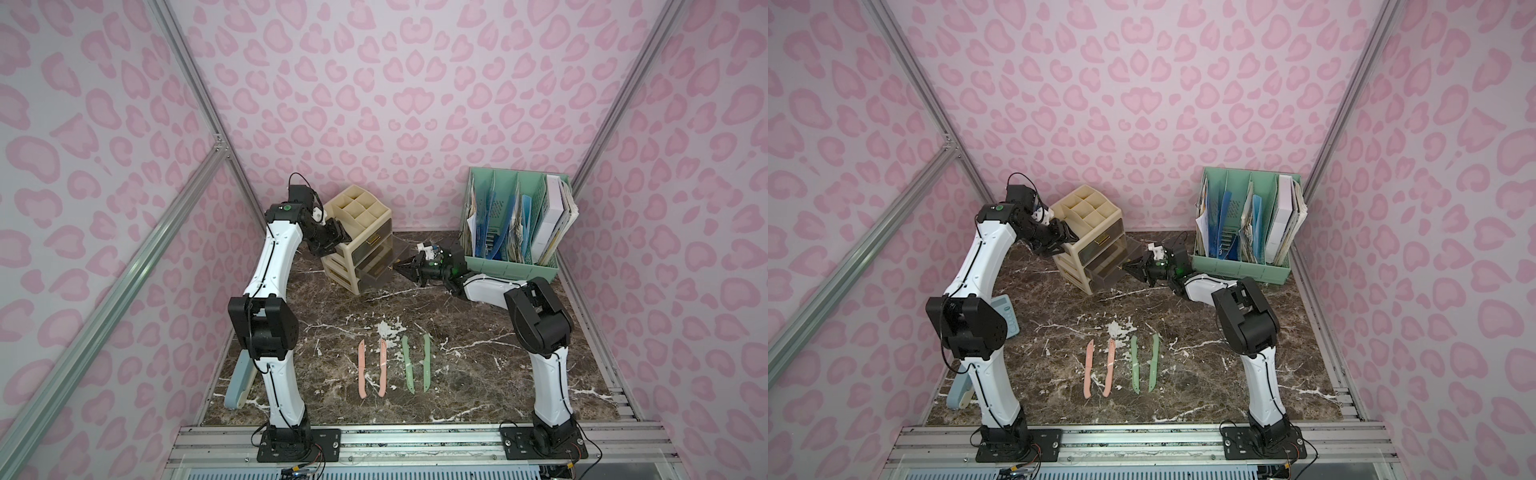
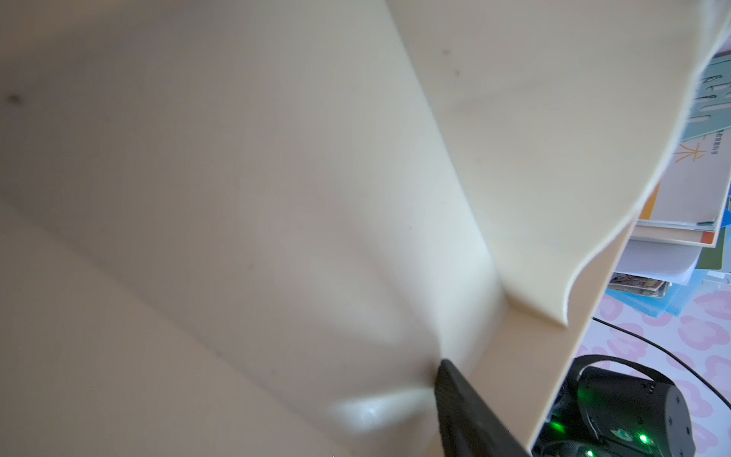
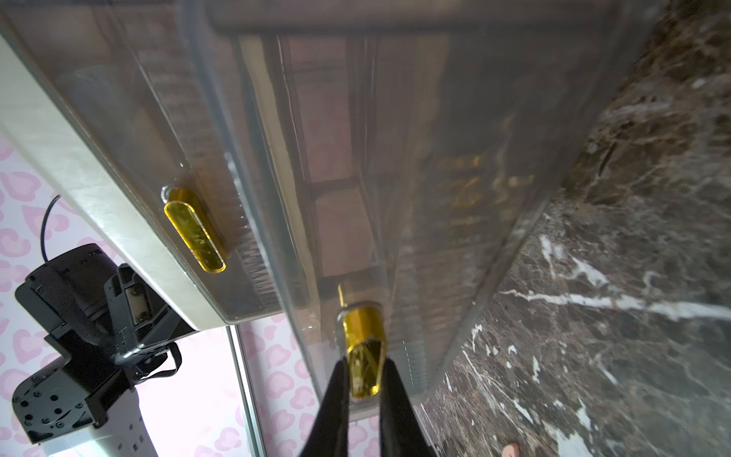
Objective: Place the fruit knives into the drawer by color
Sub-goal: Open the drawer in the storage box.
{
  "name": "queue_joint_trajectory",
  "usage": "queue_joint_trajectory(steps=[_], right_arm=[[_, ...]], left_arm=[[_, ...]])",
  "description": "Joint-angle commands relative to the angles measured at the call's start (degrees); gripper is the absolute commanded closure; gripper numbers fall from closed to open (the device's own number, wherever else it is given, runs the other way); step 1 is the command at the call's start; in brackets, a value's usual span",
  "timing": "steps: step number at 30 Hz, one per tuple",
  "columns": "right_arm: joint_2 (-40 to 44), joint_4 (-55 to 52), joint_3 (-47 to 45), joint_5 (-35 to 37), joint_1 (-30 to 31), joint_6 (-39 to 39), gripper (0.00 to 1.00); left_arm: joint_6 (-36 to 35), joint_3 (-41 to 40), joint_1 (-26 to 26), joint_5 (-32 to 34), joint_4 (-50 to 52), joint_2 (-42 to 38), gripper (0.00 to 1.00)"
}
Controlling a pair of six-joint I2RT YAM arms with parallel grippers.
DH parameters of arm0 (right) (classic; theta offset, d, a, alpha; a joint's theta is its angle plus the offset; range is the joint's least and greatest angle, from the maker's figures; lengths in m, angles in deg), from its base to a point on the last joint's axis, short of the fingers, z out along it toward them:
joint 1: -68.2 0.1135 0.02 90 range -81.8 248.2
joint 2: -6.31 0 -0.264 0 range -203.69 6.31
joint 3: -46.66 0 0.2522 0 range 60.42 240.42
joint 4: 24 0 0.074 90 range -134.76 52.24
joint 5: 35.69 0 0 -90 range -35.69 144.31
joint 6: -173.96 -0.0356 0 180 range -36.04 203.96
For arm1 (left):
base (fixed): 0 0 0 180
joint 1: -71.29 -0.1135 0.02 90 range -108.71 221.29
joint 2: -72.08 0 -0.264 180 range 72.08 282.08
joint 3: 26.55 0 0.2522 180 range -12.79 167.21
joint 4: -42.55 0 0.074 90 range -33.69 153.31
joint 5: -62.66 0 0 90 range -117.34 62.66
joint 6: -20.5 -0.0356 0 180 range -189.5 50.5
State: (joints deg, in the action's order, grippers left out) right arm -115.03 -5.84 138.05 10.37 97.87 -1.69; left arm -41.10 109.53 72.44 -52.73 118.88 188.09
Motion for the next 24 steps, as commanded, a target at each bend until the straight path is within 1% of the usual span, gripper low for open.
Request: queue_joint_trajectory(steps=[1,7,9,10,11,13,15,20,24], right_arm=[[1.2,1.2,-1.9,-0.6,-0.3,0.8,0.90],[2.0,1.0,-3.1,-1.0,-0.8,1.1,0.89],[2.2,0.9,-3.1,-1.0,-0.8,1.3,0.86],[2.2,0.8,-3.1,-0.9,-0.8,1.5,0.83],[2.3,0.7,-3.0,-0.8,-0.7,1.5,0.77],[2.4,0.7,-2.8,-0.8,-0.8,1.7,0.72],[2.4,0.7,-2.4,-0.8,-0.8,1.8,0.63],[2.7,-0.6,-1.4,-0.9,-0.8,2.4,0.57],[3.6,-2.1,-1.6,-0.9,-0.8,3.5,0.48]], left_arm=[[1.4,0.0,-0.3,1.0,4.0,0.6,0.37],[1.3,-0.1,-0.3,1.0,4.0,0.4,0.37],[1.4,0.0,-0.3,1.0,4.0,0.4,0.36],[1.4,0.0,-0.3,1.0,4.0,0.3,0.36],[1.4,0.0,-0.3,1.0,4.0,0.2,0.36],[1.4,0.0,-0.3,1.1,4.0,0.1,0.36],[1.5,0.0,-0.3,1.1,4.0,-0.1,0.36],[1.5,0.0,-0.3,1.2,4.2,-0.7,0.34],[1.6,-0.4,-0.3,1.3,4.3,-1.6,0.33]])
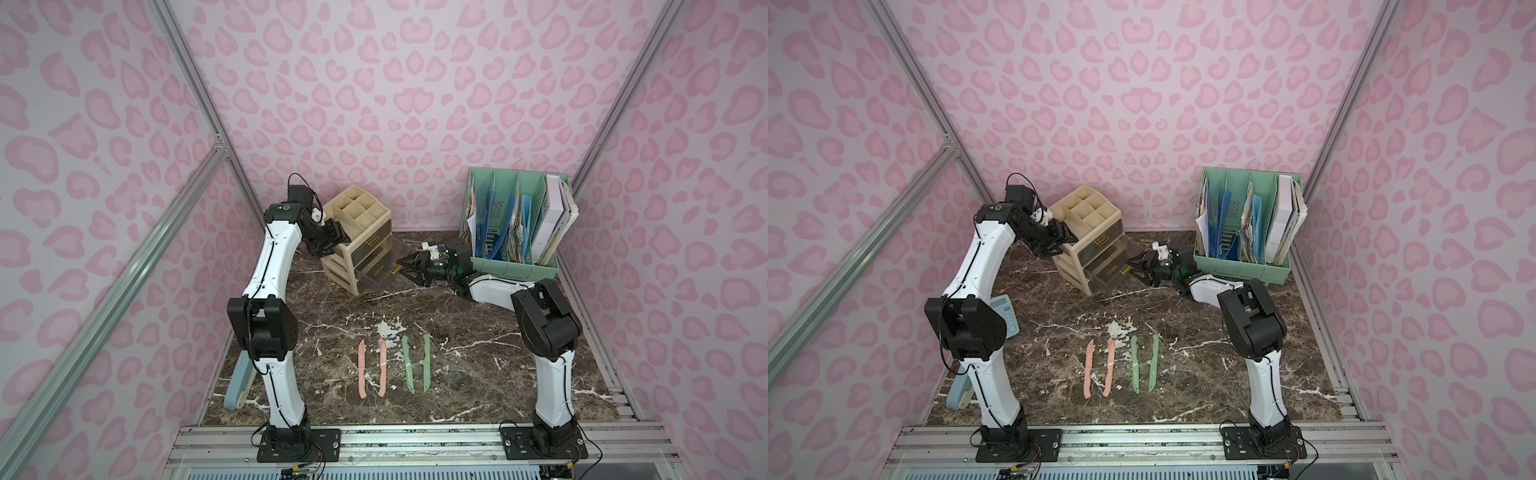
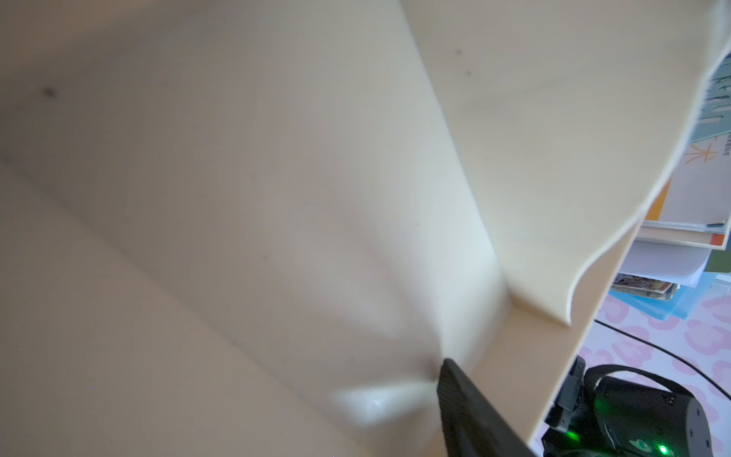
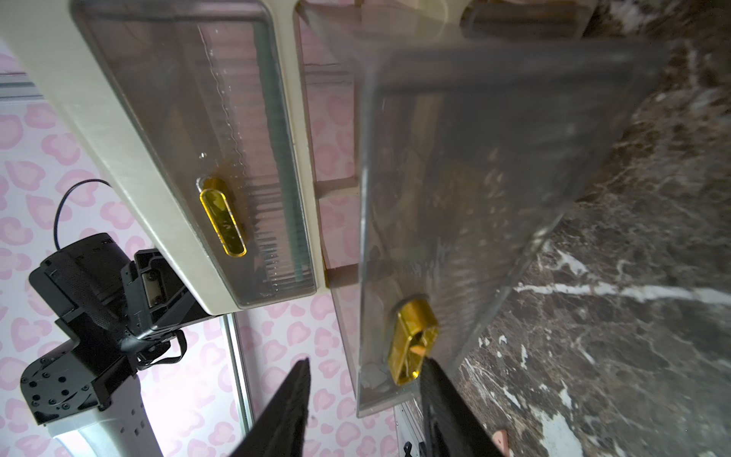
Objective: Place the fruit knives into the drawer by color
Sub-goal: Open the drawer in the storage box.
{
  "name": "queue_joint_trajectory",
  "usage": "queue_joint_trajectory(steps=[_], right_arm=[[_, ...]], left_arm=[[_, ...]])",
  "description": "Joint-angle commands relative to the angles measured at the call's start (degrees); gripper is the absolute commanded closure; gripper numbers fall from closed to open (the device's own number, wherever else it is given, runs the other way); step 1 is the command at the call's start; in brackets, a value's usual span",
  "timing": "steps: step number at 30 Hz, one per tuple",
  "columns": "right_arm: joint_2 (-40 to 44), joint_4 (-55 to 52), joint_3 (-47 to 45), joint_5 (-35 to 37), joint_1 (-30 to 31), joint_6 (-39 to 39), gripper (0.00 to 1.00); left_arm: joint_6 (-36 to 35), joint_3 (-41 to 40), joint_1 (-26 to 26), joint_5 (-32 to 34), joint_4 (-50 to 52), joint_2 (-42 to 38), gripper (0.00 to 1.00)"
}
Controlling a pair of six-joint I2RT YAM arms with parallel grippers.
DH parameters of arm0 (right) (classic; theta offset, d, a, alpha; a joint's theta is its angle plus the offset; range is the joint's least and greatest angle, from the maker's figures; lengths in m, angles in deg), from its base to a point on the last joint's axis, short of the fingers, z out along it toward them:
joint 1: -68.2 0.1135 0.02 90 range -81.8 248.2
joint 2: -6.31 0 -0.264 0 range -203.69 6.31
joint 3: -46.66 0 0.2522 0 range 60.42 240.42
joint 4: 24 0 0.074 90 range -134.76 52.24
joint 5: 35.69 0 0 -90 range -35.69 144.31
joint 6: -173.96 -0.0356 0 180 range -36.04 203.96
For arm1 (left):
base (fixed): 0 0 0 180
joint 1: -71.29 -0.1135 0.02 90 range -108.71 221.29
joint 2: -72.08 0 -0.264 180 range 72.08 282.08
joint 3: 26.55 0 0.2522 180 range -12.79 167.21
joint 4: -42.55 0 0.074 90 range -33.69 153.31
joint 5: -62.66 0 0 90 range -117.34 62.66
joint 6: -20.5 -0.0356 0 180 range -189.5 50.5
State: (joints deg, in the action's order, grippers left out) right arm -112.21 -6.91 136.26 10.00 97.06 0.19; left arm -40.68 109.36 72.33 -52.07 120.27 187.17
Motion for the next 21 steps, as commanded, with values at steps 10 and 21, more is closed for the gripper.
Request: queue_joint_trajectory(steps=[10,21], right_arm=[[4.0,-2.1,-2.4,0.5,0.1,2.9,0.33],[7.8,-8.2,-3.4,1.4,0.1,7.4,0.32]], left_arm=[[1.6,-1.7,-0.2,-0.6,1.7,-3.7,0.22],[2.4,-3.0,-0.2,-2.9,0.3,-6.2,0.16]])
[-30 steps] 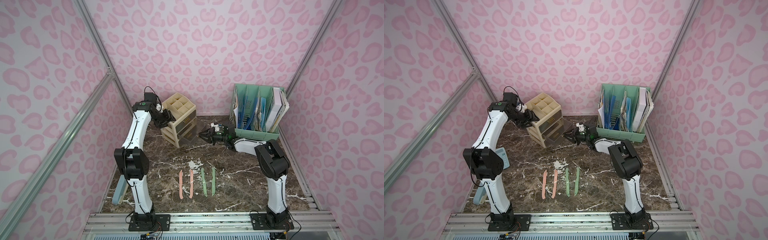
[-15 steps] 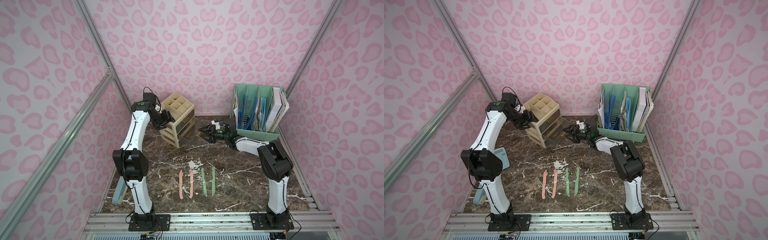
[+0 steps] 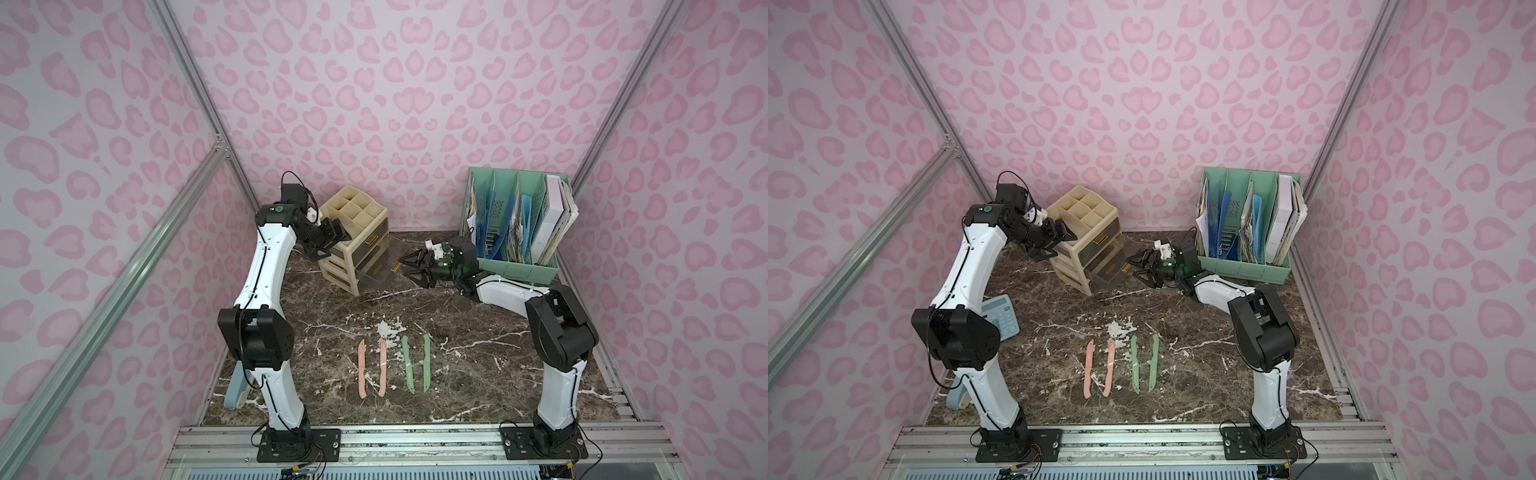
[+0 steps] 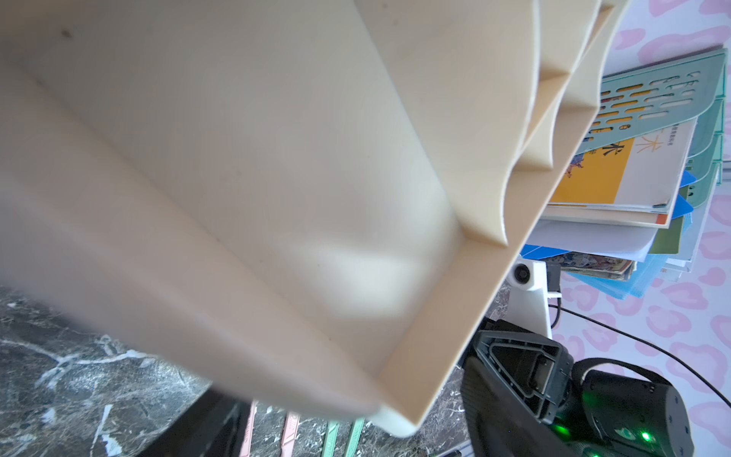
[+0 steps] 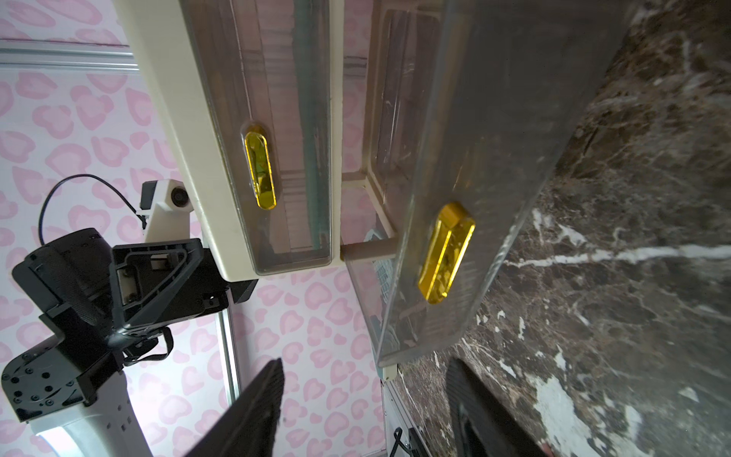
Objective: Place the fruit knives into the drawer by color
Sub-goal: Open the drawer in the storage box, then pick up the fruit knife from the center of the board.
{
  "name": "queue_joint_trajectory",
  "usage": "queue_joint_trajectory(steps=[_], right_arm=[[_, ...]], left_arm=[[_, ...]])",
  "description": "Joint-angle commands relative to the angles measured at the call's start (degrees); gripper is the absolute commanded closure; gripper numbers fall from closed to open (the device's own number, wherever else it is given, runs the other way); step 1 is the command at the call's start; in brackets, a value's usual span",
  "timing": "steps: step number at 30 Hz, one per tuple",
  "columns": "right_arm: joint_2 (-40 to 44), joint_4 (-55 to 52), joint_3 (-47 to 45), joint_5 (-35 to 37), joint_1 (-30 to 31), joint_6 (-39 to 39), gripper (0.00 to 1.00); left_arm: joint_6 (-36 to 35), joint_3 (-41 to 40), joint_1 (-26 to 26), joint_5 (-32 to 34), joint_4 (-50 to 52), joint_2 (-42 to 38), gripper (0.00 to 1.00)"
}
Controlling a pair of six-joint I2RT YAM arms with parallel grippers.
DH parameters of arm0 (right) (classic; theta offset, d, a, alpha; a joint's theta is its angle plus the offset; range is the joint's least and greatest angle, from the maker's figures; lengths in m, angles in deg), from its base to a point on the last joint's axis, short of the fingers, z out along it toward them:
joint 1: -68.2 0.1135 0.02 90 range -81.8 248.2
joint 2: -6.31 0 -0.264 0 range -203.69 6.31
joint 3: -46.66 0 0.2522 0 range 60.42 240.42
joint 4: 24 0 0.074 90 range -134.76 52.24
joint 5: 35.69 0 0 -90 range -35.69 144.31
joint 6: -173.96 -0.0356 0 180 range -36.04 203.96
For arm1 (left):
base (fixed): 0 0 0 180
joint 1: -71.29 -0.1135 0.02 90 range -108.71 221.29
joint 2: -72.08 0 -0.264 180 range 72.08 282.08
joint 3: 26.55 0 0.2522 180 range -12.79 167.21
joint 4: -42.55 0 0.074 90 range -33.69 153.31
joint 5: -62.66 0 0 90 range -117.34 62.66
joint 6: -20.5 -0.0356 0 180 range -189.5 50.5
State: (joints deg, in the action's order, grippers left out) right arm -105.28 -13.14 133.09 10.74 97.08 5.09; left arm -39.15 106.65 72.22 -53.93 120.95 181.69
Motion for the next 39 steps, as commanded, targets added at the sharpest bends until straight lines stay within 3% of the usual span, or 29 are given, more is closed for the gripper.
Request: queue_joint_trajectory(steps=[1,8,20,30,39], right_arm=[[1.3,-2.9,-0.3,0.8,0.0,3.2,0.33],[4.6,-10.0,-1.3,2.6,0.2,9.1,0.33],[13.0,-27.4,-6.1,9.5,1.7,21.4,0.31],[18.2,-41.5,-8.3,19.7,7.1,29.6,0.31],[17.5,-52.8,-6.4,30.9,13.7,34.5,0.31]], left_arm=[[0.8,-0.5,-0.1,-1.3,-0.5,-1.1,0.16],[1.1,-4.7,-0.1,-1.5,-0.6,-5.0,0.16],[1.8,-19.7,1.4,-1.2,-1.9,-18.0,0.13],[1.7,-33.1,7.1,0.1,-3.1,-28.4,0.09],[3.5,-44.7,10.1,-4.1,-8.3,-36.2,0.01]])
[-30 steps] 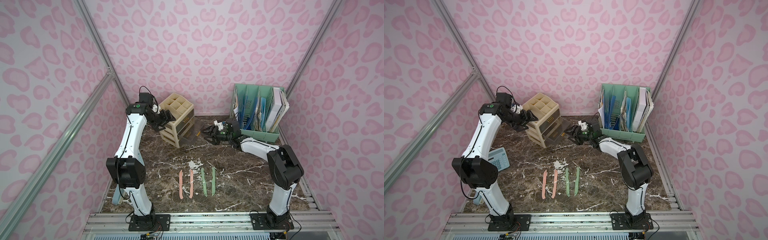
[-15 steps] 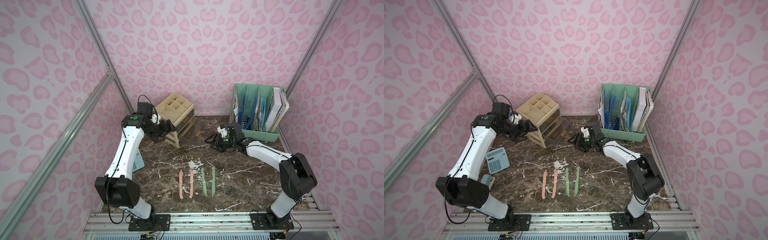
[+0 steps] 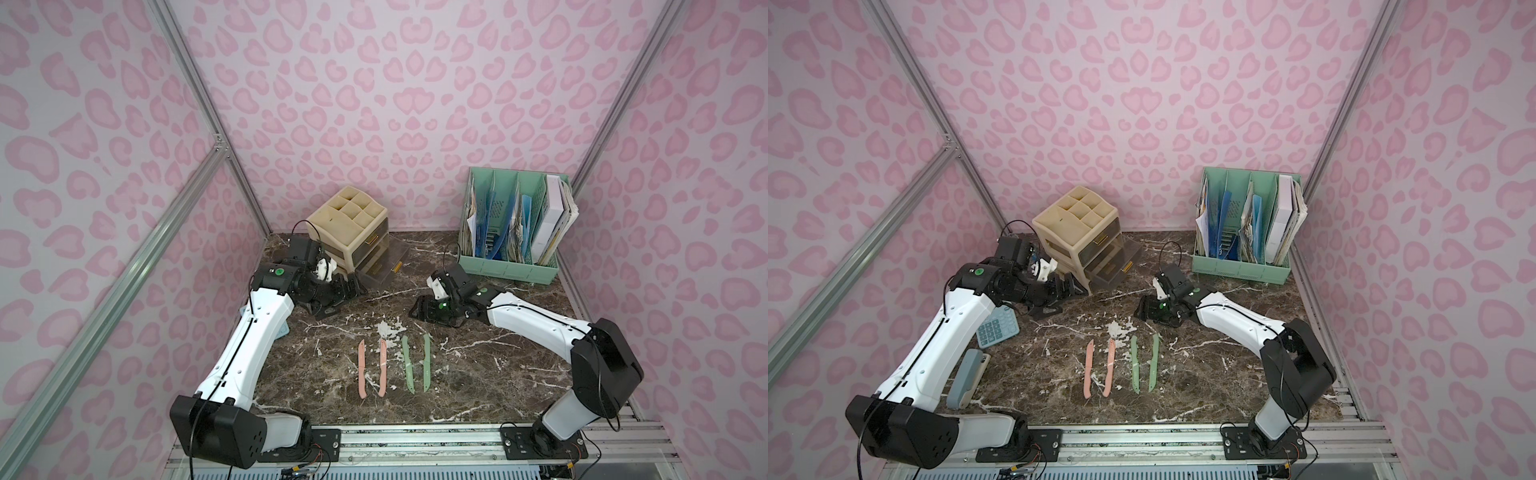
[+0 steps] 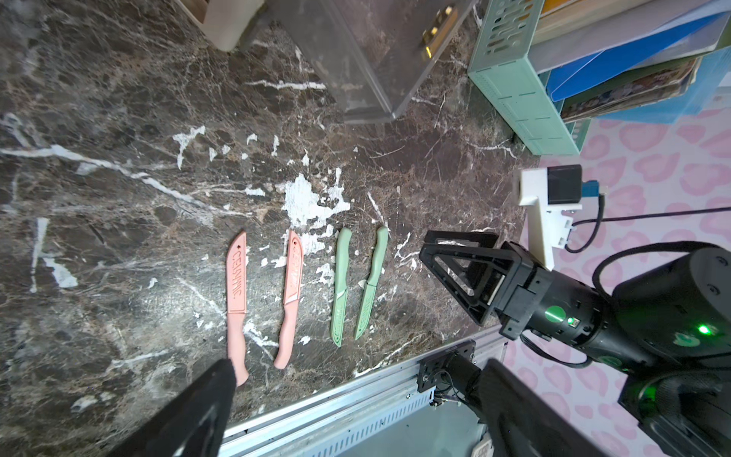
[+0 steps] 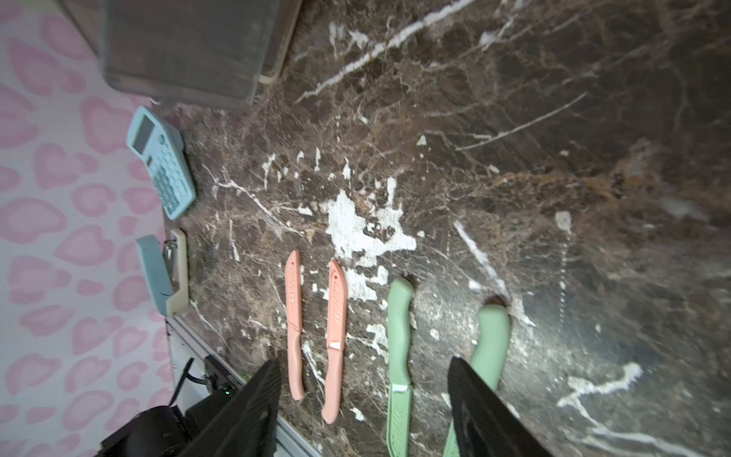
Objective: Place the fruit knives into the drawer by color
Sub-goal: Pick up the fruit knife from the center of the board.
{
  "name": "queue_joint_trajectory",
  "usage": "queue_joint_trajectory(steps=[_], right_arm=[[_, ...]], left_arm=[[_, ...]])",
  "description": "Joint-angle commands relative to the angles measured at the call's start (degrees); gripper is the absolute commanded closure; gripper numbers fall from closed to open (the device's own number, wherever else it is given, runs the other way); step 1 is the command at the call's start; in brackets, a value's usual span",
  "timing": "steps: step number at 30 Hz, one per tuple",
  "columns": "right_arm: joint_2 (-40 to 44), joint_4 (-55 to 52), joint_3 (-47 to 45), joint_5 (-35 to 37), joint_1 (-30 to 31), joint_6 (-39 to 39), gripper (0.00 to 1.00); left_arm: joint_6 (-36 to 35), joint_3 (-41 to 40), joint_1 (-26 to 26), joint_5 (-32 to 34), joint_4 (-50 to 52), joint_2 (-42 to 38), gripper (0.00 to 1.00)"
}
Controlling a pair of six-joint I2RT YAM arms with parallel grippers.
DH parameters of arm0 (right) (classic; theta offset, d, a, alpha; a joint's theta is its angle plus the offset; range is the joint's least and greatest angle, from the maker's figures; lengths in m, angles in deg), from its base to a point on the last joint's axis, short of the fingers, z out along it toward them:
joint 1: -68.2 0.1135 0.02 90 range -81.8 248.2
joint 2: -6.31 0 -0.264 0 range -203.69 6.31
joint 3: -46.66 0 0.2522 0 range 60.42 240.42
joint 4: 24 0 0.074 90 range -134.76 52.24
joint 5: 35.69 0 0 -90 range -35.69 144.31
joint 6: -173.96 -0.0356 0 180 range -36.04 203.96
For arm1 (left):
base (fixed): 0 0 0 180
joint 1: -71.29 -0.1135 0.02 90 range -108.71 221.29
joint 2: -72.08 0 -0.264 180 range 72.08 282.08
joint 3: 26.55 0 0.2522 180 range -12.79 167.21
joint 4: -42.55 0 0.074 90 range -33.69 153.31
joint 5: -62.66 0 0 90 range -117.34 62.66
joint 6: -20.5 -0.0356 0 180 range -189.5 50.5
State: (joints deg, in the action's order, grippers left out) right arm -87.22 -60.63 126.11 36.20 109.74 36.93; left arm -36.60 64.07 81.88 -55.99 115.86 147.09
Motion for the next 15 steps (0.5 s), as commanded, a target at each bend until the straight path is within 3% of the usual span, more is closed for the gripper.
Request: queue_joint_trajectory(steps=[1,15], right_arm=[[-0.9,-6.2,0.8,6.3,1.6,2.9,0.31],[-3.7,-7.8,-3.5,10.4,6.3,4.4,0.36]], left_arm=[[1.5,-3.7,0.6,-2.9,-4.4,-2.4,0.02],[6.1,-19.9,1.6,-13.7,-20.5,-12.2,0.01]])
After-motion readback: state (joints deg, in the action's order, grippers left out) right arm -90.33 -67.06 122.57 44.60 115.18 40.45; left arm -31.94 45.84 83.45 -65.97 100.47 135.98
